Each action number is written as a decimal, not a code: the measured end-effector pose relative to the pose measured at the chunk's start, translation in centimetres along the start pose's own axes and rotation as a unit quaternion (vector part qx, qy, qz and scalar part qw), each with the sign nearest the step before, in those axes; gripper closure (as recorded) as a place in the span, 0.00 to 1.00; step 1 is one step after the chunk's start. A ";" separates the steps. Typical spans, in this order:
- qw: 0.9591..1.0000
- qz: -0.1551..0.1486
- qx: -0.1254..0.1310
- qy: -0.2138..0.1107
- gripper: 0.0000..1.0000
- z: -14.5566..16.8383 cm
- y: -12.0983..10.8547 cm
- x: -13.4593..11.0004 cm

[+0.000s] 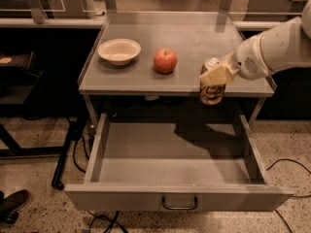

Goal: Pick orange can from top drawer and place on counter

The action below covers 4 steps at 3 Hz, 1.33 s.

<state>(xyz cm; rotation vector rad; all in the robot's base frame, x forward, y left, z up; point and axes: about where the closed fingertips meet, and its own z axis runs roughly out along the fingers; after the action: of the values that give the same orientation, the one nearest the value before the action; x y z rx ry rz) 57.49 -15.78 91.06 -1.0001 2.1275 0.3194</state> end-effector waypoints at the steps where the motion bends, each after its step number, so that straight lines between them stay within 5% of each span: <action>1: 1.000 -0.003 0.012 -0.011 1.00 -0.8 -0.9 -1.3; 2: 1.000 0.004 0.017 -0.011 1.00 -0.2 -1.9 -1.5; 4: 1.000 0.010 0.019 0.015 1.00 2.3 -8.2 -5.1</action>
Offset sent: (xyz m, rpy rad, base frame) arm 0.0322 -0.0117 0.0112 0.0113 -0.0262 -0.0551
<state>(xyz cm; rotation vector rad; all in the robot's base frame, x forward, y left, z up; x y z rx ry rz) 66.86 -17.21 93.88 -0.9688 2.1642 0.2751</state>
